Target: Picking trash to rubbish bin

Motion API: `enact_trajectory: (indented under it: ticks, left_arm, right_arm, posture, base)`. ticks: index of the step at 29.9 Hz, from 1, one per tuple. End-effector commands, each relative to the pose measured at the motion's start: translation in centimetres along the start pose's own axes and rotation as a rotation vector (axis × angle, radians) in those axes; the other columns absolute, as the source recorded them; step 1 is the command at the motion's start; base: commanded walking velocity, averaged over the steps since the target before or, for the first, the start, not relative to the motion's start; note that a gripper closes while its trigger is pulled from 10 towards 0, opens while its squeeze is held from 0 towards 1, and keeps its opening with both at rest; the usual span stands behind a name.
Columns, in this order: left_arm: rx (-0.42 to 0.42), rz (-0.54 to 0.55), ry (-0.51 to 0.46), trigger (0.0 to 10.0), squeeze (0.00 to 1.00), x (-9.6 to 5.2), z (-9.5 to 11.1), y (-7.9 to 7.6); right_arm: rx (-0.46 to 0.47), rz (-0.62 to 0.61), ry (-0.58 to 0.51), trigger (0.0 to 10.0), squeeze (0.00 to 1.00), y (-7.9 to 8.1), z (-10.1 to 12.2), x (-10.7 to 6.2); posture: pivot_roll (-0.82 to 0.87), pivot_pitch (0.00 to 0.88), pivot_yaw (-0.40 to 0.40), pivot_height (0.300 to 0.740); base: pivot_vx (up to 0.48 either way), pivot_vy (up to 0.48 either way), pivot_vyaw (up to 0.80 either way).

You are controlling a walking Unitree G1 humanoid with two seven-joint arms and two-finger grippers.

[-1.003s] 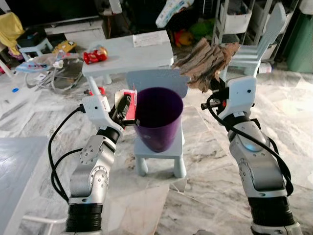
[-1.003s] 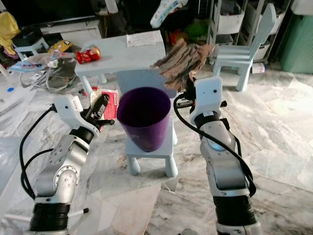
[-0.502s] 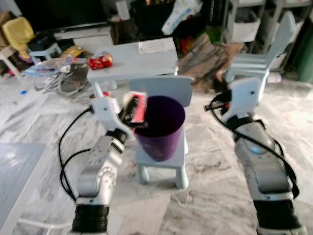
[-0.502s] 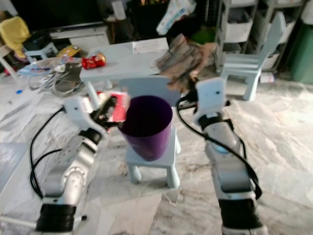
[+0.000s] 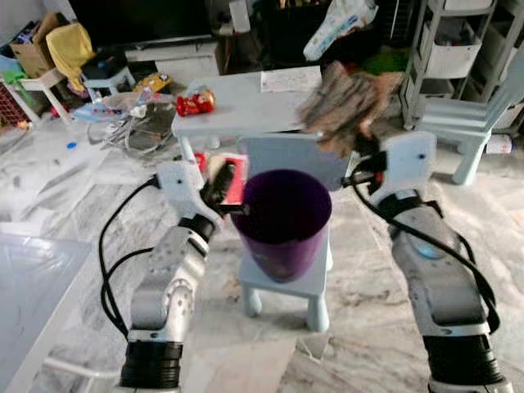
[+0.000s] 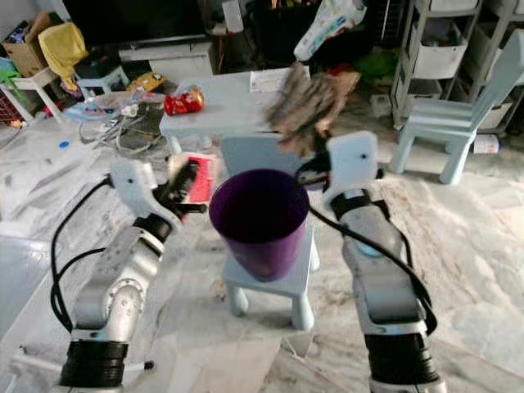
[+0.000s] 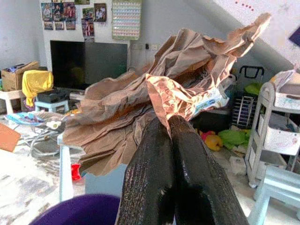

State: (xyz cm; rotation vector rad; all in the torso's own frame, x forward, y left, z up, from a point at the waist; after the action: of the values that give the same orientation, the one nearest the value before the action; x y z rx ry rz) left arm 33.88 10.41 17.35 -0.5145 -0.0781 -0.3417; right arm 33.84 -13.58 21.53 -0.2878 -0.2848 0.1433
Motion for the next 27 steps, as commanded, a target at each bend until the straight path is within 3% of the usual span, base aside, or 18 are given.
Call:
enact_trajectory:
  ticks: [1,18,23,27]
  left_arm:
    - [0.026,0.034,-0.008,2.9,0.0,-0.3,0.6,1.2]
    - [0.033,0.03,0.004,3.0,0.0,-0.5,0.3,1.1]
    - [0.037,0.042,0.02,3.2,0.0,-0.7,-0.2,1.4]
    - [0.054,0.068,0.052,3.5,0.0,-1.2,-1.1,2.4]
  right_arm:
    - [0.012,0.029,-0.025,10.0,0.0,1.0,0.7,0.3]
    - [0.016,0.02,-0.001,10.0,0.0,1.0,0.2,0.3]
    - [0.047,0.029,0.049,10.0,0.0,1.2,-1.1,0.1]
    - [0.088,0.051,0.143,10.0,0.0,1.7,-3.6,-0.4]
  posture:
    - [-0.07,0.073,0.085,0.74]
    - [-0.07,0.077,0.088,0.74]
    - [-0.06,0.079,0.087,0.74]
    - [-0.06,0.081,0.087,0.74]
  base:
    - [0.345,0.0,0.0]
    - [0.34,0.0,0.0]
    - [0.325,0.0,0.0]
    - [0.258,0.0,0.0]
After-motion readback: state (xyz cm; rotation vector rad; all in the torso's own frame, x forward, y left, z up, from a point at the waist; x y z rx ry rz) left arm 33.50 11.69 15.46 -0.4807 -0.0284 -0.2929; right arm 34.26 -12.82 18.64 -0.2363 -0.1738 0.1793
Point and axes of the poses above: a point about 5 cm out from each wrist's last joint towards the gripper, its own x axis pointing out of the wrist towards the gripper, its own z axis along the axis of the wrist's last joint, y = z × x, the point moved 3 cm from there along x, pointing out of the wrist towards the gripper, and after that the axes turned 9 degrees about -x, right-handed, at the moved point
